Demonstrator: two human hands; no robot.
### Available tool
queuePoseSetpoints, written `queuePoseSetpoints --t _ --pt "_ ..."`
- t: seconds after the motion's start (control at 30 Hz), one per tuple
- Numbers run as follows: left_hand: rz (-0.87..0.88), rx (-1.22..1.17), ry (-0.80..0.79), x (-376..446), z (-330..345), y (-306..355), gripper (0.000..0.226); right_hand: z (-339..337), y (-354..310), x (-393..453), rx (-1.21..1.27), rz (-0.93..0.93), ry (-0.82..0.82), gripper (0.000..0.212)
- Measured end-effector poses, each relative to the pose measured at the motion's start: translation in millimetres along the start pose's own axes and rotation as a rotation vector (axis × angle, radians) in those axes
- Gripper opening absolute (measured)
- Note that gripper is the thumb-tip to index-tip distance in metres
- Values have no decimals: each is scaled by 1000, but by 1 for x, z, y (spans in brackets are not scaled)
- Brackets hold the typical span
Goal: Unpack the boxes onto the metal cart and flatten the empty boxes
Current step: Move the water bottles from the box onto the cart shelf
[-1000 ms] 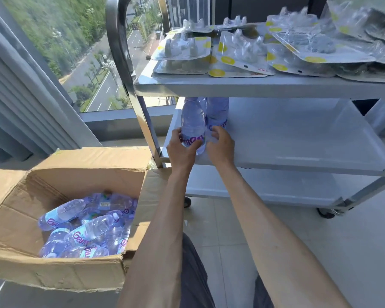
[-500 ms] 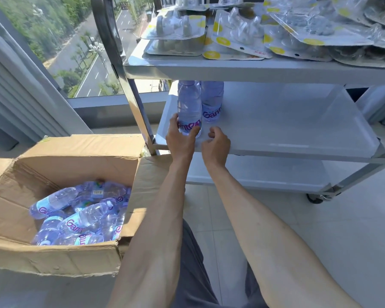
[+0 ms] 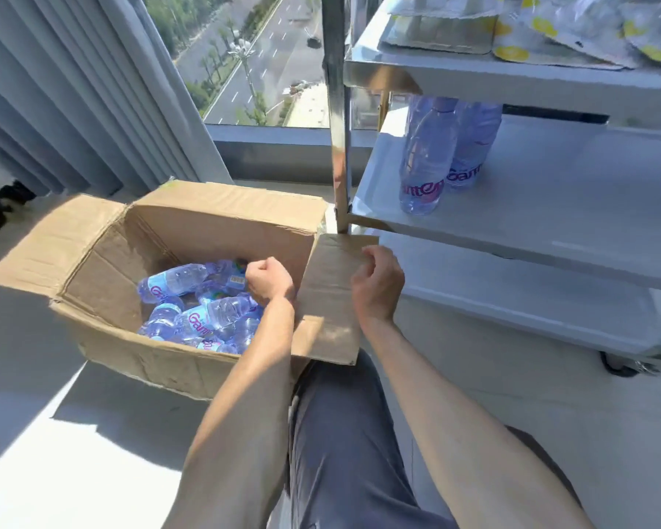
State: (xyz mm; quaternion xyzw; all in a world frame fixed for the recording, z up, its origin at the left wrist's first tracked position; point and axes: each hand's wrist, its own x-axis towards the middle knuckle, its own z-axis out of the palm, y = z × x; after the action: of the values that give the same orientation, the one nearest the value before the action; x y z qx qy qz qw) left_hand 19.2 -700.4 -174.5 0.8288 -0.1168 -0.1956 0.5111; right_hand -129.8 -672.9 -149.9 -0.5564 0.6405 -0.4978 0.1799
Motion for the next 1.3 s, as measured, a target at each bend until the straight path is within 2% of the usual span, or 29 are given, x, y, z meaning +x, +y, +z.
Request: queuePoseSetpoints --t 0.07,0.17,0.27,0.33,0.43,0.53,0.7,0.8,0.9,1.0,1.1,1.2,1.3 --pt "-88 239 -168 21 -12 -19 31 16 -12 -14 24 -76 -115 27" --pt "-141 392 -251 45 -29 -43 36 40 -27 -27 -89 10 -421 39" --pt "-88 578 -276 72 -41 -62 40 74 -25 -45 -115 -50 -390 30" --pt "-23 713 -296 92 -45 -75 43 87 -23 -62 -251 -42 -381 27" --pt "35 861 -308 113 -39 -91 50 100 -17 -79 -188 2 -257 29" --pt "90 951 -311 120 -29 -95 53 112 -18 -83 -141 150 -295 53" --pt "181 1069 -316 136 -18 -98 56 124 -34 -71 -197 398 -348 56" --pt "162 1199 -303 150 -19 -104 62 125 -34 -71 -284 268 -364 54" --pt "127 1337 -268 160 -16 -104 45 122 -36 -77 -301 135 -361 53" --pt "94 1386 -309 161 -13 -110 50 125 -46 -74 -344 181 -269 36" --pt "120 1389 -322 158 -19 -115 56 133 -41 -77 -504 79 -298 30" --pt "116 1291 -328 153 -24 -108 53 134 -30 -76 -519 30 -293 33" --pt "18 1015 -310 141 -25 -101 50 128 -26 -77 -471 -6 -406 50"
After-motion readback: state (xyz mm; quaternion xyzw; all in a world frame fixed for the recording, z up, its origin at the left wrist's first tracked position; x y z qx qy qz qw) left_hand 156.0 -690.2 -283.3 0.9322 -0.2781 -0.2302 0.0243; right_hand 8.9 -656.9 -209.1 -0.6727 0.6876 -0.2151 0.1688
